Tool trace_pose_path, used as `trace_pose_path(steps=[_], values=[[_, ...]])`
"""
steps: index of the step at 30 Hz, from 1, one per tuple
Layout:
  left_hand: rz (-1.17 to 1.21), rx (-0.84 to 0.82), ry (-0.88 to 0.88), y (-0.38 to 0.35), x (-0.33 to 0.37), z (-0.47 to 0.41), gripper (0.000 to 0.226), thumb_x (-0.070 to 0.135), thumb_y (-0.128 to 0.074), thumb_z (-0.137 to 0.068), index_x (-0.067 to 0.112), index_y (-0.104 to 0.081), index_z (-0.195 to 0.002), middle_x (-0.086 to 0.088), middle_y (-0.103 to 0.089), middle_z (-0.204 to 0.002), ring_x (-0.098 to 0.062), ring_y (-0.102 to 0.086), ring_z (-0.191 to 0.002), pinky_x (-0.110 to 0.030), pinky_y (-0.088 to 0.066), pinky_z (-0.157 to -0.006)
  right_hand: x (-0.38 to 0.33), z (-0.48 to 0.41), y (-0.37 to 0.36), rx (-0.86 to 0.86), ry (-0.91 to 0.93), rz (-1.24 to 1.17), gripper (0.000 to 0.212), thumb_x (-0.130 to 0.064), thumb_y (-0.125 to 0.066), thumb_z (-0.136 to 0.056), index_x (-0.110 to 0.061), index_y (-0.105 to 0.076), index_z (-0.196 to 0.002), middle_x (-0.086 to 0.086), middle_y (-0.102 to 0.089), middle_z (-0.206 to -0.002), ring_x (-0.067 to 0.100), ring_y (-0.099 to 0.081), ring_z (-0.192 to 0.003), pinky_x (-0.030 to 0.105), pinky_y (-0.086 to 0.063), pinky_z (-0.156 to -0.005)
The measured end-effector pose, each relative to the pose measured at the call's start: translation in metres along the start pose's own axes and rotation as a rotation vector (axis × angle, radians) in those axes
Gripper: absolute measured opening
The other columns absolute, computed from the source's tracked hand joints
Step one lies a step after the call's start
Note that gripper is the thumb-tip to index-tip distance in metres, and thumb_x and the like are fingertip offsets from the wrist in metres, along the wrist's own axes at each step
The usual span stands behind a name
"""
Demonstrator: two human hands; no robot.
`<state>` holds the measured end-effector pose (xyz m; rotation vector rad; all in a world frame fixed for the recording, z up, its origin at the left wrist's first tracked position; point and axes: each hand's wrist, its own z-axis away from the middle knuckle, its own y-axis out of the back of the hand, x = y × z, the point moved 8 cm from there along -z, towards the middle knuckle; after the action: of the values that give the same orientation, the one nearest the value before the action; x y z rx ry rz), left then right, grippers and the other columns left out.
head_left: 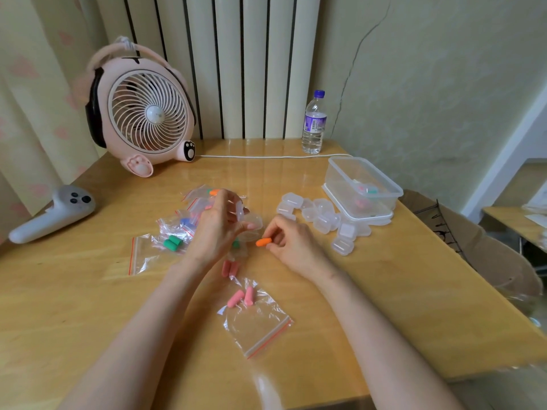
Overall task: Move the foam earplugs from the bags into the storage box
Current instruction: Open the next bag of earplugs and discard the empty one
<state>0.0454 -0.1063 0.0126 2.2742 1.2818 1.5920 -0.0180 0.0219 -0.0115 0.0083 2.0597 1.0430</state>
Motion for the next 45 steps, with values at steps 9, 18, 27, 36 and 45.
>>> trace_pose_path(steps=[9, 18, 27, 36, 45], values=[[0.223, -0.262, 0.039, -0.027, -0.001, 0.003, 0.041, 0.011, -0.077, -0.069, 0.017, -0.045, -0.094, -0.012, -0.067, -0.091, -0.028, -0.066, -0.087, -0.043, -0.051, -0.084, 0.002, 0.0, 0.03, 0.218, 0.015, -0.17, 0.017, 0.003, -0.072, -0.073, -0.009, -0.062, -0.079, -0.013, -0.063, -0.075, -0.002, -0.054, -0.069, 0.01, -0.042, -0.065], [0.268, -0.237, 0.069, -0.026, -0.001, 0.004, 0.044, 0.012, -0.079, -0.066, 0.011, -0.044, -0.092, -0.009, -0.067, -0.09, -0.02, -0.069, -0.086, -0.044, -0.053, -0.082, 0.006, -0.001, 0.04, 0.303, -0.034, -0.264, 0.012, -0.002, -0.071, -0.076, -0.01, -0.066, -0.083, -0.008, -0.065, -0.08, 0.001, -0.053, -0.068, 0.016, -0.043, -0.067], [0.261, -0.257, 0.067, -0.026, -0.003, 0.004, 0.05, 0.032, -0.084, -0.057, 0.023, -0.047, -0.09, -0.006, -0.066, -0.092, -0.023, -0.068, -0.086, -0.052, -0.052, -0.083, 0.006, -0.001, 0.03, 0.233, 0.02, 0.013, 0.011, -0.017, -0.072, -0.077, -0.021, -0.071, -0.087, -0.015, -0.054, -0.085, 0.002, -0.049, -0.07, 0.024, -0.045, -0.07], [0.248, -0.229, 0.052, -0.025, 0.0, 0.003, 0.045, 0.01, -0.081, -0.066, 0.014, -0.047, -0.096, -0.004, -0.065, -0.087, -0.021, -0.068, -0.083, -0.047, -0.052, -0.085, 0.015, -0.003, 0.025, 0.156, -0.104, -0.177, 0.016, -0.013, -0.063, -0.087, -0.019, -0.073, -0.099, -0.005, -0.068, -0.087, 0.009, -0.06, -0.07, 0.02, -0.048, -0.072], [0.039, -0.228, -0.142, -0.03, 0.017, 0.005, 0.051, 0.037, -0.079, -0.057, 0.023, -0.06, -0.102, -0.006, -0.056, -0.102, -0.016, -0.058, -0.083, -0.021, -0.048, -0.075, 0.011, 0.001, 0.008, 0.011, -0.271, -0.664, 0.028, -0.015, -0.066, -0.086, -0.017, -0.056, -0.112, 0.006, -0.065, -0.076, 0.016, -0.063, -0.065, 0.031, -0.052, -0.066]])
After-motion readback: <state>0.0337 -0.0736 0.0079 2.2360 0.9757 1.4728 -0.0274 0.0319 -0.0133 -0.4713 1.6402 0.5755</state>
